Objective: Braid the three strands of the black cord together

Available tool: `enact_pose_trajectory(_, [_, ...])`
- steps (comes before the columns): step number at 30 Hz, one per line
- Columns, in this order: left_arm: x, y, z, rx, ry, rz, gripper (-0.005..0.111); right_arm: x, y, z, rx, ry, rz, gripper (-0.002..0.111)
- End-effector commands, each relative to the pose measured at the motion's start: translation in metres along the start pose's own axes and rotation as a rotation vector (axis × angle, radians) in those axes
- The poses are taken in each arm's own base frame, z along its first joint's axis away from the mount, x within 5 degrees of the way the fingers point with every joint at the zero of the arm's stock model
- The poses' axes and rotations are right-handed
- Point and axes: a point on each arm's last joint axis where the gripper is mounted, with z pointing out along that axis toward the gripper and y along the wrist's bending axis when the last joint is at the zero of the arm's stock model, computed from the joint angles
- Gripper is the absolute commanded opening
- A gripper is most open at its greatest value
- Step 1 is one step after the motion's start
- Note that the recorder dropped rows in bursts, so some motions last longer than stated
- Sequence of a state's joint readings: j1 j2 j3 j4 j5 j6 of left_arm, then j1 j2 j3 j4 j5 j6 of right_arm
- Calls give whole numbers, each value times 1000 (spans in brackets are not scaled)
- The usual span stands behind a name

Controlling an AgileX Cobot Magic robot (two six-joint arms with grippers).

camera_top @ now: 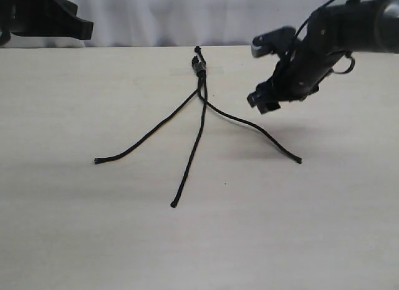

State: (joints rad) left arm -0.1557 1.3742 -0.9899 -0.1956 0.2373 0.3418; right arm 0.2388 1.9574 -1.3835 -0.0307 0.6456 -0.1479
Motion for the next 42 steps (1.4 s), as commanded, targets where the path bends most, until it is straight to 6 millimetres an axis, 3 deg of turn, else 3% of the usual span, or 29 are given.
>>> enact_pose_trajectory(1, [-1,-17,-1,53,4,18,0,-8,-5,-58,47,-232,-20,61])
enact_pose_trajectory(5, [2,-43,4,133,39,44,1,3,-2,-96,74,-433,-8,49])
enact_pose_trajectory(9, [20,-68,28,211,161,48,16,19,1,-115,92,-552,-8,36])
enact_pose_trajectory(13, [49,-94,65,262,283,49,38,27,2,-121,98,-590,-8,27])
enact_pose_trajectory(20, [93,-142,105,327,367,164,51,27,2,-121,99,-590,-10,25])
enact_pose_trajectory(28, [124,-158,129,330,404,194,51,27,2,-120,96,-586,-4,25])
enact_pose_trajectory(36, [137,-162,144,326,432,205,51,27,2,-120,89,-587,19,25])
enact_pose_trajectory(38, [139,-166,152,351,509,212,51,27,2,-120,89,-587,19,25])
enact_pose_trajectory(40, [144,-169,159,363,559,212,37,27,2,-120,89,-587,19,25])
enact_pose_trajectory(41, [146,-170,160,371,591,215,22,27,2,-120,89,-587,19,25])
enact_pose_trajectory(42, [147,-170,159,373,597,215,14,27,2,-120,89,-587,19,25])
